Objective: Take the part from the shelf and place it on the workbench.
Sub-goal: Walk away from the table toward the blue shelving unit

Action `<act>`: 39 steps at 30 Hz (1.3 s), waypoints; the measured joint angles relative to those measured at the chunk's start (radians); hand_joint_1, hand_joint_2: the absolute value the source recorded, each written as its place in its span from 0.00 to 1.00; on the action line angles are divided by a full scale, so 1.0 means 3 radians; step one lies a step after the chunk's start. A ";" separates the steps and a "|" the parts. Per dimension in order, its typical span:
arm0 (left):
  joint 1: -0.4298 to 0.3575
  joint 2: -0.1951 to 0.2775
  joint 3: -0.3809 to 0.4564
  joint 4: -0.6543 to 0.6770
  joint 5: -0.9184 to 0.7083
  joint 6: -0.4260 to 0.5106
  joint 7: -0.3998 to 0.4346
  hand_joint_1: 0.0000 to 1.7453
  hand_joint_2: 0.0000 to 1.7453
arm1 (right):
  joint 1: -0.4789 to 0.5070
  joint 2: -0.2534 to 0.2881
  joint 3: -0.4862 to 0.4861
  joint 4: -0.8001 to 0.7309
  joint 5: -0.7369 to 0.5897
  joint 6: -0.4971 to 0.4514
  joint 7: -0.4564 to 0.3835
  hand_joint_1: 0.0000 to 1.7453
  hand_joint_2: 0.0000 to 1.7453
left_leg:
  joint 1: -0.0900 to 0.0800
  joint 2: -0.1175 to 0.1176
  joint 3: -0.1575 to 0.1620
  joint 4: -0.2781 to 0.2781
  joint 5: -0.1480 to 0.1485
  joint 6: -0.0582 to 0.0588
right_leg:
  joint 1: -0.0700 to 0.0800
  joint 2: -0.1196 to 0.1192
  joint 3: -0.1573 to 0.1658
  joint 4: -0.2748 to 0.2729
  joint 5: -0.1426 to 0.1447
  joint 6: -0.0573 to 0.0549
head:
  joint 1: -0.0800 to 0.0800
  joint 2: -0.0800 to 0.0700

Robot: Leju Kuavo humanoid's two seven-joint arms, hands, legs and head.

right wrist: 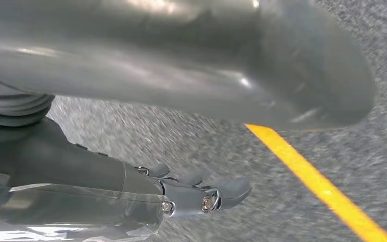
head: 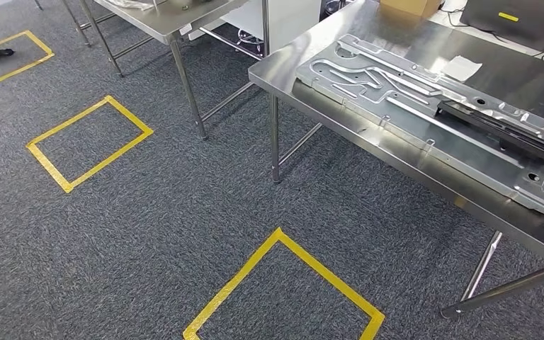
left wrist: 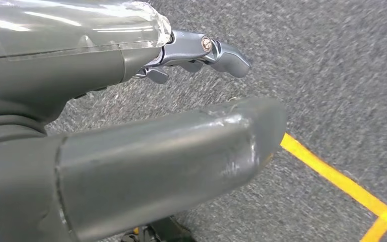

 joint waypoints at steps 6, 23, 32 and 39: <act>-0.0074 0.0012 -0.0092 0.0001 -0.0015 -0.0029 -0.0008 0.00 0.00 | -0.0017 -0.0029 0.0027 0.0040 0.0021 0.0008 -0.0066 0.00 0.00 | 0.0025 0.0189 -0.0226 0.0539 -0.0166 -0.0040 | 0.0029 -0.0248 0.0004 0.0001 -0.0012 -0.0019 | -0.0017 0.0000; -0.0083 0.0031 -0.0169 0.0021 -0.0065 -0.0147 0.0372 0.00 0.00 | -0.0039 -0.0085 0.0080 0.0094 0.0081 0.0036 -0.0104 0.00 0.00 | -0.0011 -0.0034 0.0152 -0.0252 0.0146 0.0142 | 0.0019 0.0035 -0.0187 0.0372 -0.0082 0.0116 | 0.0026 0.0000; 0.0026 -0.0007 -0.0025 0.0092 0.0179 -0.0352 0.1583 0.00 0.00 | -0.0061 -0.0151 0.0161 0.0121 0.0241 0.0087 0.0185 0.00 0.00 | 0.0008 0.0092 -0.0156 0.0291 -0.0147 -0.0016 | 0.0012 -0.0051 -0.0032 -0.0006 0.0023 -0.0017 | -0.0005 0.0000; 0.0065 -0.0040 0.0210 0.0097 0.0361 -0.0389 0.1865 0.00 0.00 | -0.0071 -0.0160 0.0266 0.0147 0.0312 0.0067 0.0296 0.00 0.00 | 0.0026 0.0318 0.0035 -0.0038 0.0072 -0.0018 | 0.0039 -0.0317 0.0011 0.0003 -0.0023 0.0016 | -0.0007 0.0000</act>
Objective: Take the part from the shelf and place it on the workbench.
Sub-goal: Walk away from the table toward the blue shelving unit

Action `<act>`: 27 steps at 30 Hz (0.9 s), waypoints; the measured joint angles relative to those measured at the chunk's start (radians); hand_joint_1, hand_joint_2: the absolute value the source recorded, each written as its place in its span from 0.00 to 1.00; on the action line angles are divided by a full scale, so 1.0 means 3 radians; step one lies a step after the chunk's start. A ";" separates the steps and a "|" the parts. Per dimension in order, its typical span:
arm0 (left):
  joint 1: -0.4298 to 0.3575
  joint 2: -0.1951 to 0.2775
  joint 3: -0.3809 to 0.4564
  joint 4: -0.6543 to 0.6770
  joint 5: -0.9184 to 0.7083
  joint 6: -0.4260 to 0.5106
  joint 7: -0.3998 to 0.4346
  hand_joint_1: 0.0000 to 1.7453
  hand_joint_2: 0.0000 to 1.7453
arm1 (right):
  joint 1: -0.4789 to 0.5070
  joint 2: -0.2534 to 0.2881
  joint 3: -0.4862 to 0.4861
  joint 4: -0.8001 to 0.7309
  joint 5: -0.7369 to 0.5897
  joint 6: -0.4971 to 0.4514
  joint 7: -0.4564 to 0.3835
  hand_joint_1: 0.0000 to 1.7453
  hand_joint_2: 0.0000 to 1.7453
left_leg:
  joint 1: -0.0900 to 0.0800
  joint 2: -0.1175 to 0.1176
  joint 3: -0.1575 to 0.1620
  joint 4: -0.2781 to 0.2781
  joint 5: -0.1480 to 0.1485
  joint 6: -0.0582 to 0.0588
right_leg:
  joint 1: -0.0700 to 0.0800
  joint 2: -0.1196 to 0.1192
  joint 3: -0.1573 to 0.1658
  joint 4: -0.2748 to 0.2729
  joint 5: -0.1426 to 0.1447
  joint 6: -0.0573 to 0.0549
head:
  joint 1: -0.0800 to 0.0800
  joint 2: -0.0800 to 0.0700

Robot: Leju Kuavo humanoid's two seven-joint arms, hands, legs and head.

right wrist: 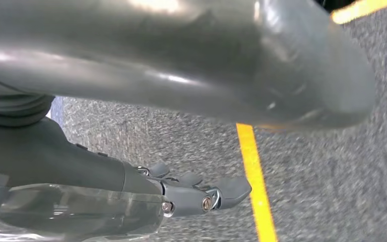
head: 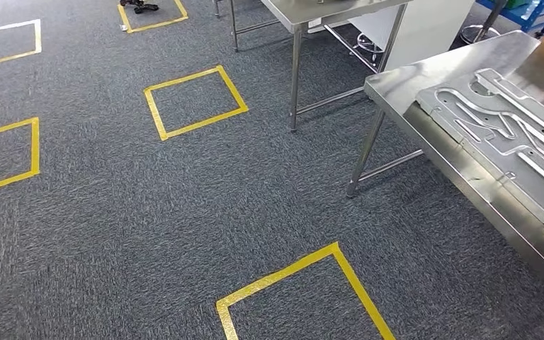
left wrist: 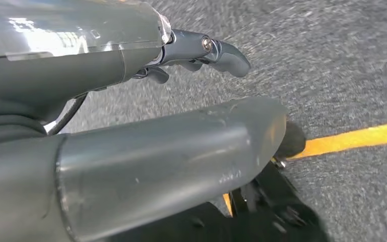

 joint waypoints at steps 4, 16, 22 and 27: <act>0.0014 -0.0002 0.0085 0.0003 0.0048 -0.0033 0.0125 0.00 0.00 | -0.0021 -0.0004 0.0009 0.0007 0.0014 -0.0005 0.0046 0.00 0.00 | -0.0027 -0.0014 0.0089 -0.0190 0.0045 0.0075 | 0.0004 -0.0084 0.0040 -0.0008 -0.0020 0.0081 | 0.0001 0.0000; 0.0015 -0.0015 0.0216 0.0022 0.0118 -0.0102 0.0182 0.00 0.00 | 0.0009 -0.0017 0.0031 0.0030 0.0039 -0.0017 0.0130 0.00 0.00 | -0.0036 -0.0399 0.0104 -0.0204 0.0081 0.0127 | -0.0022 0.0399 -0.0088 0.0114 0.0021 0.0093 | 0.0028 0.0000; 0.0031 -0.0015 0.0221 0.0025 0.0106 -0.0119 0.0084 0.00 0.00 | 0.0000 -0.0016 0.0033 0.0031 0.0040 -0.0037 0.0147 0.00 0.00 | -0.0025 -0.0307 -0.0020 0.0018 -0.0062 0.0019 | -0.0017 0.0281 -0.0030 -0.0015 0.0048 -0.0031 | 0.0012 0.0000; 0.0025 -0.0017 0.0221 0.0025 0.0106 -0.0123 -0.0009 0.00 0.00 | 0.0021 -0.0016 0.0033 0.0032 0.0040 -0.0043 0.0176 0.00 0.00 | 0.0005 -0.0152 -0.0362 0.0737 -0.0350 -0.0035 | 0.0003 0.0090 -0.0025 -0.0014 0.0030 -0.0058 | -0.0003 0.0000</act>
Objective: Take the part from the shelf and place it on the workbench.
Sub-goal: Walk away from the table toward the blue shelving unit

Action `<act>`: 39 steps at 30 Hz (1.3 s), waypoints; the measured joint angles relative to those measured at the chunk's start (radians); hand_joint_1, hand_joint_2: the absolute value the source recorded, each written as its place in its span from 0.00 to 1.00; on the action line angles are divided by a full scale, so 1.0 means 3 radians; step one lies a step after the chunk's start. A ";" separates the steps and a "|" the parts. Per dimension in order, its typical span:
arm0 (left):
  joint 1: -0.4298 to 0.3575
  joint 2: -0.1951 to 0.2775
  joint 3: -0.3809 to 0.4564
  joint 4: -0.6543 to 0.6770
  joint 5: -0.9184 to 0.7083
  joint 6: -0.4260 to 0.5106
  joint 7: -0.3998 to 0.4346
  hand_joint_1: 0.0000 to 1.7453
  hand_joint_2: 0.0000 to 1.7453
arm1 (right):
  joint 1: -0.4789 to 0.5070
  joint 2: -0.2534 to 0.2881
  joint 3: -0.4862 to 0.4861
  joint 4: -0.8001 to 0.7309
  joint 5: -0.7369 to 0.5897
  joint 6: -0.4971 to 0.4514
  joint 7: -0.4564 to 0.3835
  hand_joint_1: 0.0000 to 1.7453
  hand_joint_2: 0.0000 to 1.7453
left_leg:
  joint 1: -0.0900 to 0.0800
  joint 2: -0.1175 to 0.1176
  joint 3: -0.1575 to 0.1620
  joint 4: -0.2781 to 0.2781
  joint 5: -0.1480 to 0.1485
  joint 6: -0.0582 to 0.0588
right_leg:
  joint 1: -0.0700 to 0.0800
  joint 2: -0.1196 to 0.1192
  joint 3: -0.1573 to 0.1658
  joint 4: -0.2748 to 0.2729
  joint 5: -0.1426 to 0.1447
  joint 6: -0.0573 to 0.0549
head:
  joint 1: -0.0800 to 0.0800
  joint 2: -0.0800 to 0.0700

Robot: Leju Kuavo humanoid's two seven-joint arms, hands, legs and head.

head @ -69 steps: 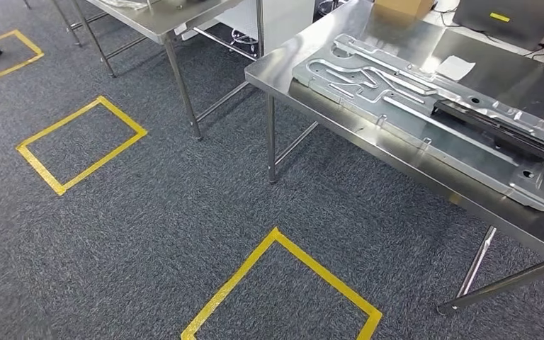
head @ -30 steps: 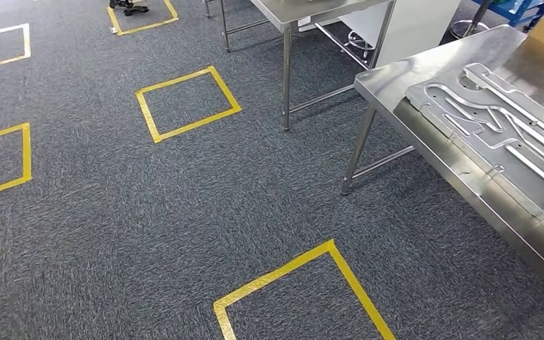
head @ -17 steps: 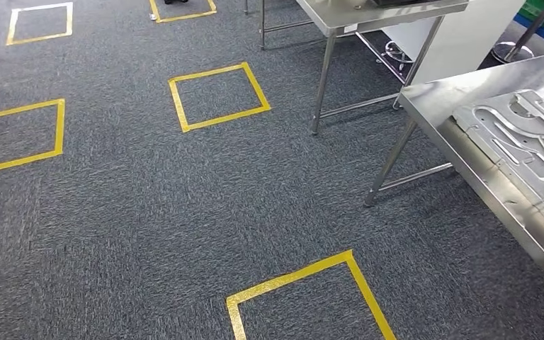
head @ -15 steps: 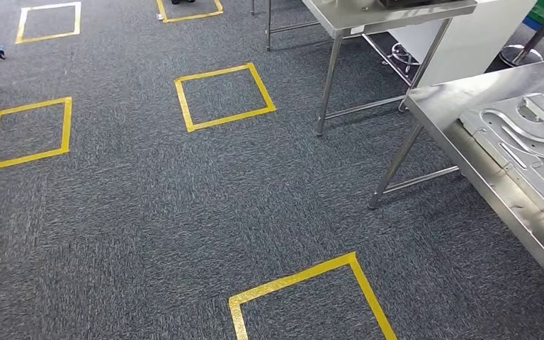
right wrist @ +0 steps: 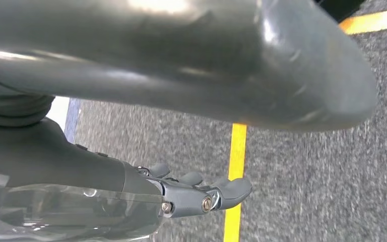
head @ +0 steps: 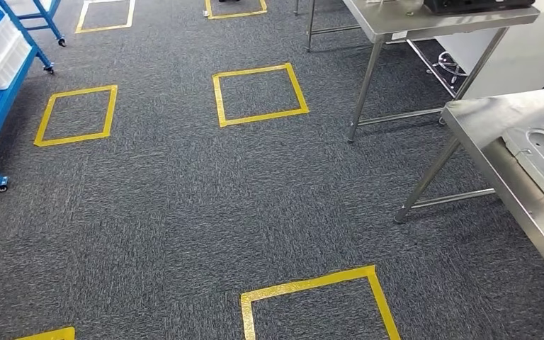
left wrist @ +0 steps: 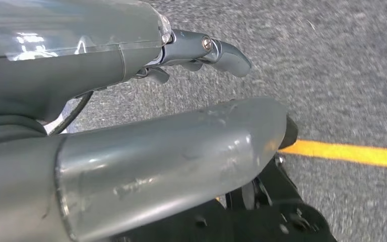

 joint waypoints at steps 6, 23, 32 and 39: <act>-0.0004 0.0004 0.0000 0.0000 -0.0014 0.0012 -0.0021 0.00 0.00 | -0.0010 0.0001 0.0001 0.0003 0.0000 -0.0003 0.0003 0.00 0.00 | -0.0044 0.0194 0.0465 -0.0912 0.0375 0.0079 | 0.0022 -0.0173 0.0055 0.0012 -0.0052 0.0087 | 0.0008 0.0000; 0.0020 0.0023 0.0008 0.0000 -0.0024 0.0082 -0.0033 0.00 0.00 | -0.0005 0.0011 0.0003 0.0026 0.0004 -0.0009 0.0008 0.00 0.00 | -0.0033 -0.0359 0.0431 -0.0907 0.0405 0.0087 | -0.0024 0.0295 -0.0054 0.0075 -0.0013 0.0096 | 0.0037 0.0000; 0.0038 0.0048 0.0016 0.0000 -0.0023 0.0093 -0.0030 0.00 0.00 | 0.0018 0.0028 0.0003 0.0028 0.0005 -0.0011 0.0029 0.00 0.00 | -0.0004 0.0026 0.0116 -0.0215 0.0139 -0.0007 | 0.0001 -0.0049 -0.0006 0.0040 -0.0033 0.0004 | 0.0009 0.0000; 0.0039 0.0067 0.0032 0.0000 -0.0023 0.0094 -0.0030 0.00 0.00 | -0.0010 0.0039 0.0003 0.0029 0.0005 -0.0010 0.0030 0.00 0.00 | -0.0046 0.0119 0.0468 -0.0924 0.0385 0.0117 | 0.0009 -0.0200 0.0069 0.0045 -0.0096 0.0123 | 0.0021 0.0000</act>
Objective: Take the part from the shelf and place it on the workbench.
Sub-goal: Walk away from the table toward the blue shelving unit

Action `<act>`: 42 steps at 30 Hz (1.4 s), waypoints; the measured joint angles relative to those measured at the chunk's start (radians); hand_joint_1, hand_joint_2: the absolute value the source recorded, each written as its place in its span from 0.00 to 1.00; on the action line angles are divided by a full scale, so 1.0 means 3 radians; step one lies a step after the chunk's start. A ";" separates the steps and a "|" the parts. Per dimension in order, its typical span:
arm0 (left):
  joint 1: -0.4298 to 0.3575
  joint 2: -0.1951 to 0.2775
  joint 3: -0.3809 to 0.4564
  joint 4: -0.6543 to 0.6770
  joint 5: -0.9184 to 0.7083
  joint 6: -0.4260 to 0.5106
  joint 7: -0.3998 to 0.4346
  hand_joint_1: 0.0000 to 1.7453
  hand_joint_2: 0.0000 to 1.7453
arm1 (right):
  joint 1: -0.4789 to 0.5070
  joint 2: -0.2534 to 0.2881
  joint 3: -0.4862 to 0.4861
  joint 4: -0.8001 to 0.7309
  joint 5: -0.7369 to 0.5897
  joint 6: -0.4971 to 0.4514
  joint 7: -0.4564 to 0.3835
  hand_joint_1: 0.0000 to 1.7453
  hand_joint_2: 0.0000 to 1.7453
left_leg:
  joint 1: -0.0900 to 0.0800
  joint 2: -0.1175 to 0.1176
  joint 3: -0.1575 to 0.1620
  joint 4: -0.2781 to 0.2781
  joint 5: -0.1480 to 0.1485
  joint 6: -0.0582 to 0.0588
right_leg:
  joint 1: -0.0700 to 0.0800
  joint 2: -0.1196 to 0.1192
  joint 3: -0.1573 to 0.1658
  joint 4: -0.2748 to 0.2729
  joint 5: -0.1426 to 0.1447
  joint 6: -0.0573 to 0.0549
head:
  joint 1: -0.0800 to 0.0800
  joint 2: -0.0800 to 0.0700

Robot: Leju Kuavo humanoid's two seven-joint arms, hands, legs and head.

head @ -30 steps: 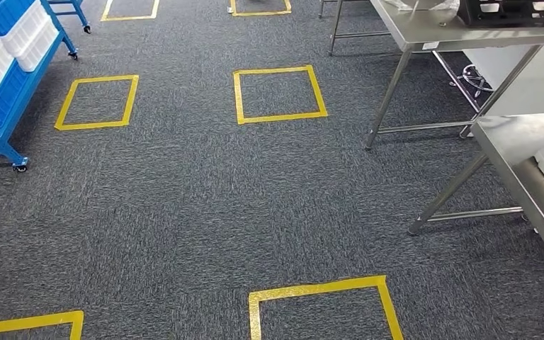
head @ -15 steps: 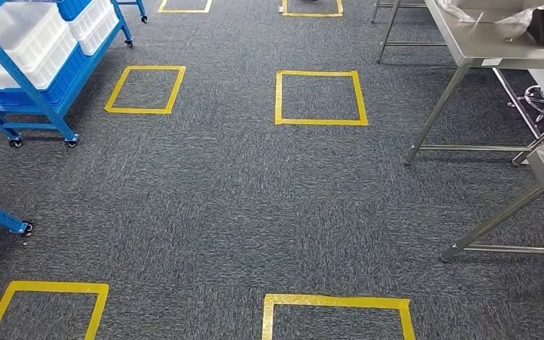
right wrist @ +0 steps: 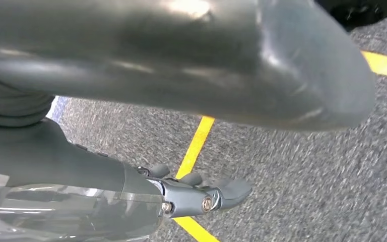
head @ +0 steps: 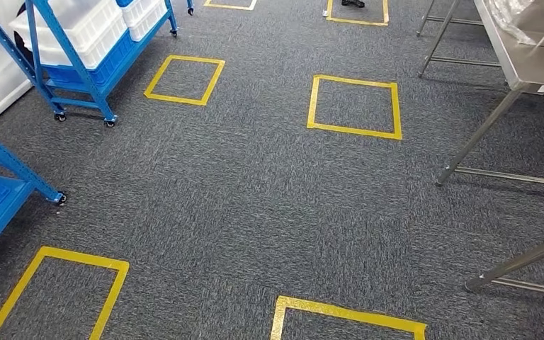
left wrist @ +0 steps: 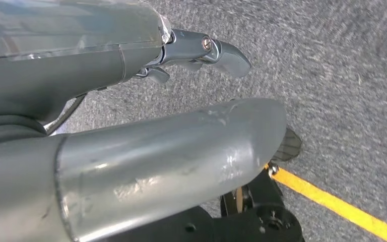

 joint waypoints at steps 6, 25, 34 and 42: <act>-0.0010 0.0003 0.0005 0.0000 -0.0010 -0.0019 -0.0057 0.00 0.00 | 0.0022 0.0008 0.0001 0.0009 0.0000 0.0016 0.0024 0.00 0.00 | 0.0008 -0.0192 0.0025 -0.0050 0.0045 0.0072 | -0.0024 0.0331 -0.0440 0.0898 -0.0421 0.0035 | 0.0022 0.0000; -0.0002 -0.0004 0.0005 0.0003 -0.0105 -0.0046 -0.0108 0.00 0.00 | 0.0046 0.0024 0.0000 0.0010 0.0011 0.0051 0.0060 0.00 0.00 | 0.0042 -0.0005 -0.0165 0.0375 -0.0110 -0.0120 | 0.0008 0.0099 -0.0056 -0.0015 0.0060 -0.0112 | -0.0008 0.0000; -0.0007 -0.0011 0.0006 0.0003 -0.0111 -0.0063 -0.0131 0.00 0.00 | 0.0021 0.0034 -0.0002 0.0012 0.0028 0.0051 0.0053 0.00 0.00 | 0.0027 -0.0099 0.0031 -0.0054 0.0052 0.0054 | -0.0015 0.0259 -0.0201 0.0450 -0.0265 0.0029 | 0.0026 0.0000; -0.0019 -0.0013 0.0012 0.0003 -0.0117 -0.0087 -0.0152 0.00 0.00 | 0.0042 0.0034 -0.0014 0.0014 0.0031 0.0052 0.0064 0.00 0.00 | 0.0018 -0.0403 0.0006 0.0006 0.0030 0.0008 | -0.0039 0.0556 -0.0137 0.0106 0.0067 0.0009 | 0.0029 0.0000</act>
